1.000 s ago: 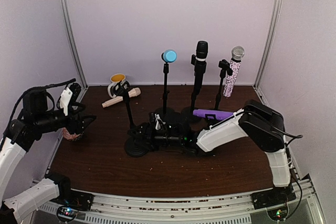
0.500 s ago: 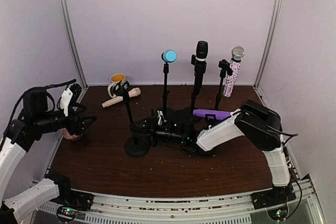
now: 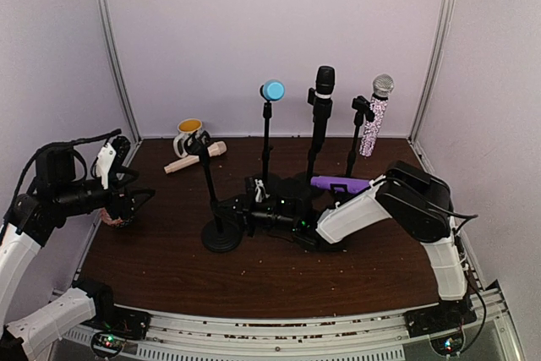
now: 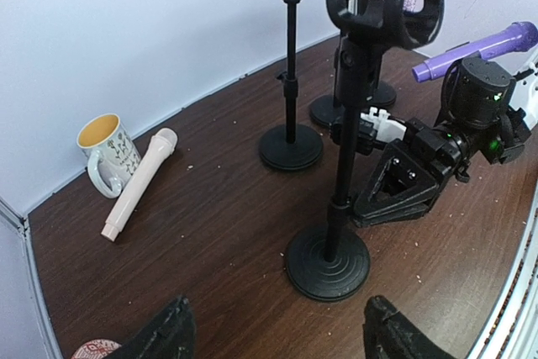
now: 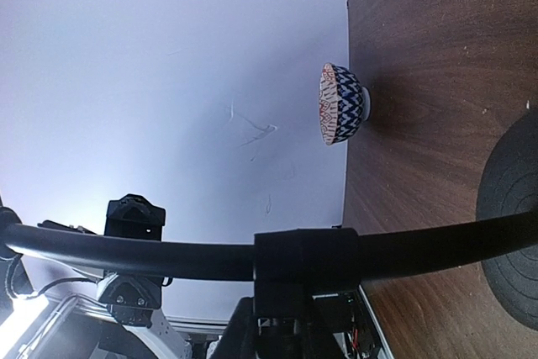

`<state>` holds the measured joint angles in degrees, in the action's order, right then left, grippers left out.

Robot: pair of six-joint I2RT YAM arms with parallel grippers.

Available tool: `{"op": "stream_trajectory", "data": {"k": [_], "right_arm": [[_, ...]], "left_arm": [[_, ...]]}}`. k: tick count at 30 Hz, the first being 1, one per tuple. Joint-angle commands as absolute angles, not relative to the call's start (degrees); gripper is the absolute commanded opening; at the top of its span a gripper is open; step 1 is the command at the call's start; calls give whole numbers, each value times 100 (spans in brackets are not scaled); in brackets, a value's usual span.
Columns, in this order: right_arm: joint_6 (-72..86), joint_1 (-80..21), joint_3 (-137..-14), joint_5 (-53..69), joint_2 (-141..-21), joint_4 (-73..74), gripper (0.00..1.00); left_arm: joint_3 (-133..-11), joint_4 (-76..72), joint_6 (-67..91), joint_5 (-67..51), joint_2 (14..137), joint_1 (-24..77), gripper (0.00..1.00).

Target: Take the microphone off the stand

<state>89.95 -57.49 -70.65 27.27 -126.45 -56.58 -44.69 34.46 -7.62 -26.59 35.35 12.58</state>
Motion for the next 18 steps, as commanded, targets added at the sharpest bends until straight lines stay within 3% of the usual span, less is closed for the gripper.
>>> {"op": "stream_trajectory", "data": {"k": [1, 10, 18], "right_arm": [[8712, -5696, -7091, 2658, -12544, -5525, 3], [7194, -5714, -7110, 2261, -12053, -3498, 0], [4892, -5979, -7543, 747, -11657, -896, 0]], "left_arm": [[-4508, 3296, -829, -2784, 3562, 1208, 71], [-4533, 3296, -830, -2816, 3585, 1212, 71], [-4557, 3273, -827, -2817, 3671, 1211, 71]]}}
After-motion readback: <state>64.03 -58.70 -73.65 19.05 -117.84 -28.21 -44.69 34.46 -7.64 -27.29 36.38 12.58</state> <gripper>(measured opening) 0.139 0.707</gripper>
